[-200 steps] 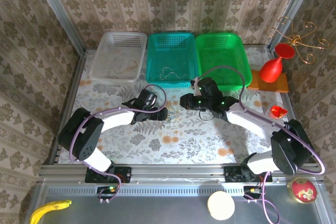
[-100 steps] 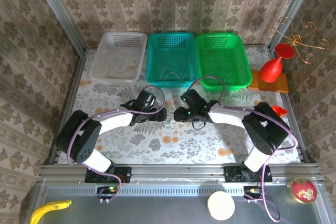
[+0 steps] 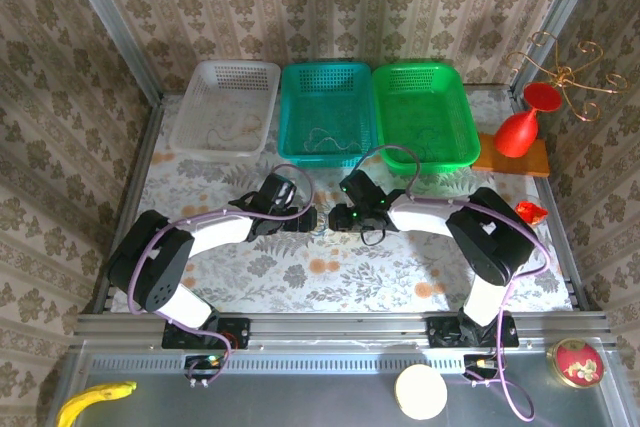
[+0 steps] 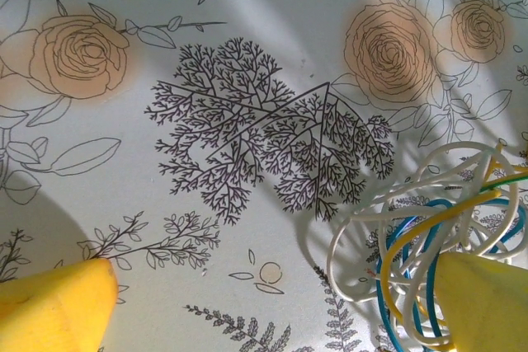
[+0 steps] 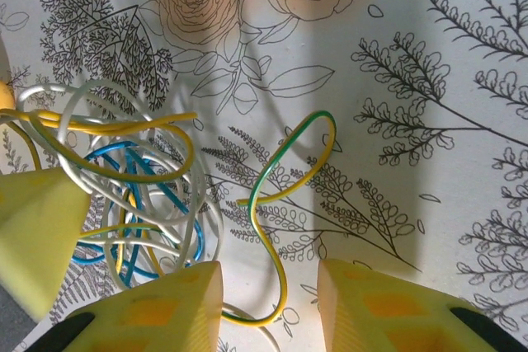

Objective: Untangle the cables

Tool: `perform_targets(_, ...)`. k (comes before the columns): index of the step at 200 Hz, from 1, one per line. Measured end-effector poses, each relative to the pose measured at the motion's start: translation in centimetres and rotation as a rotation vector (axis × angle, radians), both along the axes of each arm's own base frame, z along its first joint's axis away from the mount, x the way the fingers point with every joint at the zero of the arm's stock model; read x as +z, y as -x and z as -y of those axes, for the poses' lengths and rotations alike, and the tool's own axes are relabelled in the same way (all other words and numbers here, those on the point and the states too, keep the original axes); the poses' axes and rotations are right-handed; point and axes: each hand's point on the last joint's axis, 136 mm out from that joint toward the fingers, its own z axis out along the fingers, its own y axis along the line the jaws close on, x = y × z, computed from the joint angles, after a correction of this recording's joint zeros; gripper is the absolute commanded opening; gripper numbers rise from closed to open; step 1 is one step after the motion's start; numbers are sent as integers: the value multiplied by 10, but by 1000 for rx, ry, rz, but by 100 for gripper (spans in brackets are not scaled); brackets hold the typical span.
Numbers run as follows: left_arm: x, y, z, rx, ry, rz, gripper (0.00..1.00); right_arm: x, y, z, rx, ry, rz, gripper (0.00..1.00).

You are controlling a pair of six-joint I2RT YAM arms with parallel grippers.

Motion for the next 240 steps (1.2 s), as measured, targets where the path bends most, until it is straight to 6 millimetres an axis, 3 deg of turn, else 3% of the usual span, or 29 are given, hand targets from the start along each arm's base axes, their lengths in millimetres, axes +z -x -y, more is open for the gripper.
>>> perform_targets(22,-1,0,0,1,2,5,100,-3,-3,-3,-12,-8,-3,25)
perform_targets(53,0,0,-1,2,4,10,100,-5,-5,-4,-26,-14,-11,0)
perform_targets(93,0,0,-1,2,4,10,100,9,-11,2,-48,-40,1,0)
perform_targets(113,0,0,-1,3,5,11,100,39,-17,6,-61,-86,47,0)
perform_targets(175,-1,-2,-2,8,6,13,100,168,-18,4,-17,-300,251,0)
perform_targets(204,-2,-2,-2,8,6,13,100,204,-11,7,2,-375,303,0)
perform_targets(240,-2,-2,-2,8,6,13,100,232,-5,13,9,-429,350,0)
